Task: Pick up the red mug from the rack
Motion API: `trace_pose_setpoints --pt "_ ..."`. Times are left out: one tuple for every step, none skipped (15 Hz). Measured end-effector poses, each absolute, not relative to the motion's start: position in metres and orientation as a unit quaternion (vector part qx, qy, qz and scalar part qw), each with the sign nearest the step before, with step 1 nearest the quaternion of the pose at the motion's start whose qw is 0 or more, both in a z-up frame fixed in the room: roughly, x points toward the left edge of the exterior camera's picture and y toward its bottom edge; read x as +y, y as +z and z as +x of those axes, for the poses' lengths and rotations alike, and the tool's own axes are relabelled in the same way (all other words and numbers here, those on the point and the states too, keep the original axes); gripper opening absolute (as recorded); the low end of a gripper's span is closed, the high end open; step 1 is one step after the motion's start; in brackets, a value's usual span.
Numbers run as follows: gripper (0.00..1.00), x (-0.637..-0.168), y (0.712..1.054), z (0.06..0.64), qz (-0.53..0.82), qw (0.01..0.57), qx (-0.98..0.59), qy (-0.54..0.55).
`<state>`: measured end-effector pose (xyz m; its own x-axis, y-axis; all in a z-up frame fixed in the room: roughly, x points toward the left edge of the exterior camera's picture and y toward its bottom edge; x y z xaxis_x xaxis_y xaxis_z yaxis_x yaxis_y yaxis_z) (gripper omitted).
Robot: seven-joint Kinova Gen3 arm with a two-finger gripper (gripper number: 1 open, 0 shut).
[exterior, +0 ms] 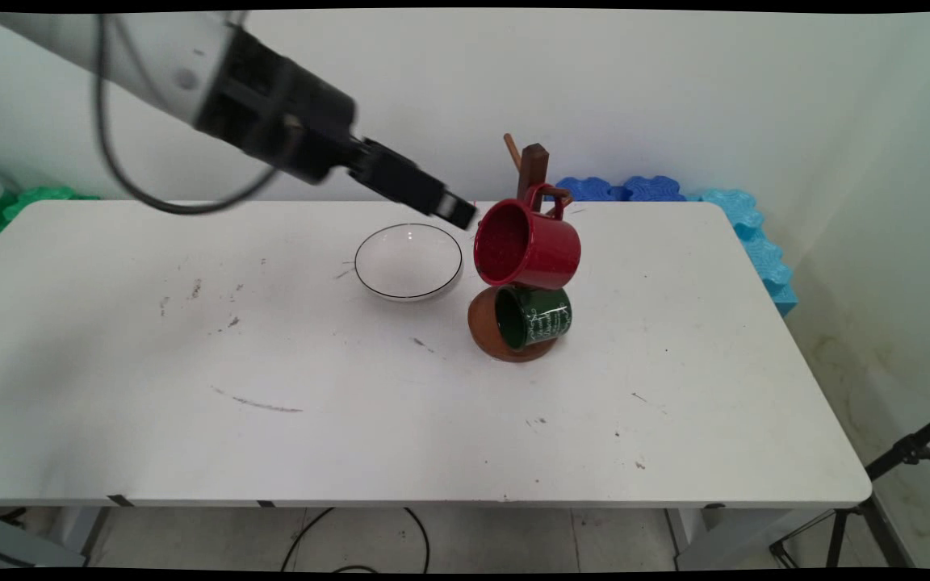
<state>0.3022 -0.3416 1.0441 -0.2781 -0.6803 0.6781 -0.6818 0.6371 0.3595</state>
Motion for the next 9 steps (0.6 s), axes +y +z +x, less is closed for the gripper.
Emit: trace_pose_setpoints --pt "1.00 -0.344 1.040 0.294 0.434 0.420 -0.797 0.000" --pt "1.00 -0.348 1.036 0.284 0.441 0.416 -0.795 -0.001" --pt "1.00 -0.352 1.031 0.276 0.448 0.413 -0.793 0.000" --pt "1.00 -0.356 1.026 0.269 0.453 0.410 -0.791 0.000" --pt "1.00 -0.360 1.021 0.261 0.459 0.408 -0.790 0.000" --pt "1.00 -0.364 1.016 0.254 0.463 0.405 -0.789 0.000" --pt "1.00 -0.367 1.011 0.249 0.466 0.402 -0.788 0.000" --pt "1.00 -0.370 1.005 0.243 0.468 0.400 -0.788 0.001" --pt "1.00 -0.373 1.000 0.239 0.470 0.399 -0.787 0.001"
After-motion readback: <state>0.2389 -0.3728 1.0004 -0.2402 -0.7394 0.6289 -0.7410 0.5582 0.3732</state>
